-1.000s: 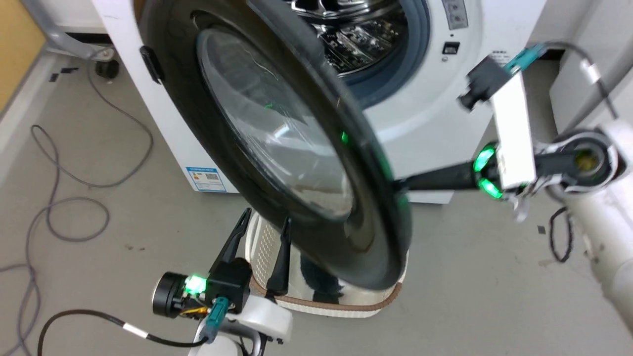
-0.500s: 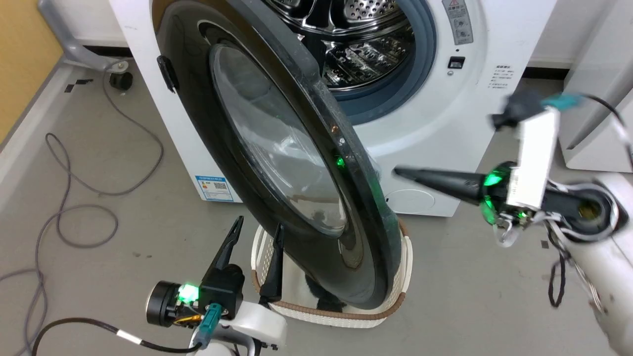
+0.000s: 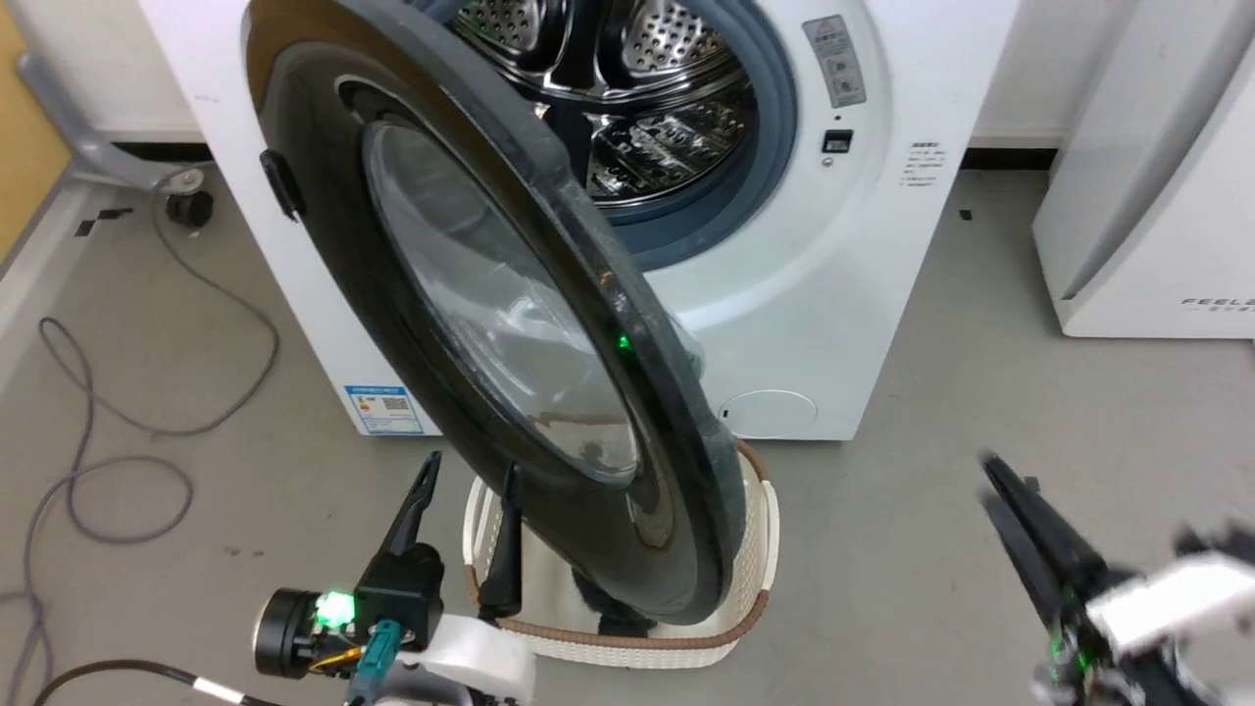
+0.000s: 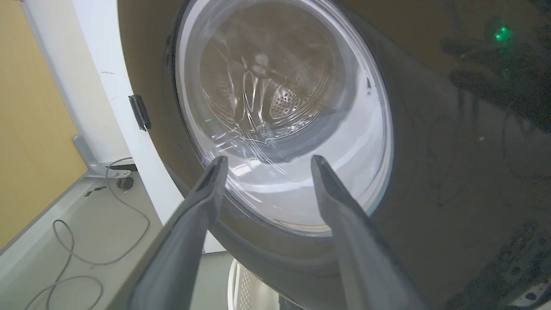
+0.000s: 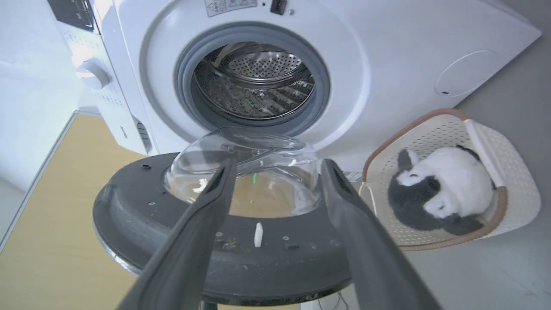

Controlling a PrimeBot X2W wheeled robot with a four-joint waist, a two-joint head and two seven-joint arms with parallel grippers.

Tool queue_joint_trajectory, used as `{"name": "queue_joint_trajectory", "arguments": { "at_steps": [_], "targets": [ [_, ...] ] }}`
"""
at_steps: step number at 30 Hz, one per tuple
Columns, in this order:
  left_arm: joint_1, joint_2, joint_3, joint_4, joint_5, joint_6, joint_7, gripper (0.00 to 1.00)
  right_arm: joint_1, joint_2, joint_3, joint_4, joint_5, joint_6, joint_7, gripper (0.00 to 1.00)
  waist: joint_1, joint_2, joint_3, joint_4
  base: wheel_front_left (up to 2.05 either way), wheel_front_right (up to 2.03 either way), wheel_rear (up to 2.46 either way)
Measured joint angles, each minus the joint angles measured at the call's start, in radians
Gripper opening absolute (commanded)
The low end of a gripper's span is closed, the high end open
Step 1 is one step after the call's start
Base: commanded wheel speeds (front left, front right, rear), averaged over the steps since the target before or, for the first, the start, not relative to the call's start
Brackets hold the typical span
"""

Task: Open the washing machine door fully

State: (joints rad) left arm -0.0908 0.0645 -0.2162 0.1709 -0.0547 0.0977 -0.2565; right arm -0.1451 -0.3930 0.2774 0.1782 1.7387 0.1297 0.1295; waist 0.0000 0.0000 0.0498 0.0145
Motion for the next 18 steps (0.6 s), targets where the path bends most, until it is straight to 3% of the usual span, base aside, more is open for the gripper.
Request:
{"name": "queue_joint_trajectory", "arguments": {
  "at_steps": [7, 11, 14, 18],
  "targets": [
    [0.009, 0.007, 0.014, 0.007, 0.0, -0.005, 0.0, 1.0, 0.105, 0.048, -0.041, 0.106, -0.159, 0.0, -0.323, 1.0, 0.0, 0.0, -0.016, -0.013, 0.0, 0.0, 0.0],
    [0.01, 0.007, 0.026, 0.011, 0.0, -0.005, 0.0, 1.0, 0.106, 0.06, -0.115, 0.154, -0.341, 0.0, -0.384, 1.0, 0.0, 0.0, -0.022, -0.018, 0.0, 0.0, 0.0],
    [0.012, 0.008, 0.033, 0.011, 0.0, -0.005, 0.0, 1.0, 0.106, 0.102, -0.282, 0.143, -0.6, 0.0, -0.387, 1.0, 0.0, 0.0, -0.023, -0.024, 0.0, 0.0, 0.0],
    [0.012, 0.008, 0.035, 0.012, 0.0, -0.012, 0.0, 1.0, 0.12, 0.19, -0.431, -0.006, -1.016, 0.0, -0.387, 1.0, 0.0, 0.0, -0.019, -0.023, 0.0, 0.0, 0.0]
  ]
}}
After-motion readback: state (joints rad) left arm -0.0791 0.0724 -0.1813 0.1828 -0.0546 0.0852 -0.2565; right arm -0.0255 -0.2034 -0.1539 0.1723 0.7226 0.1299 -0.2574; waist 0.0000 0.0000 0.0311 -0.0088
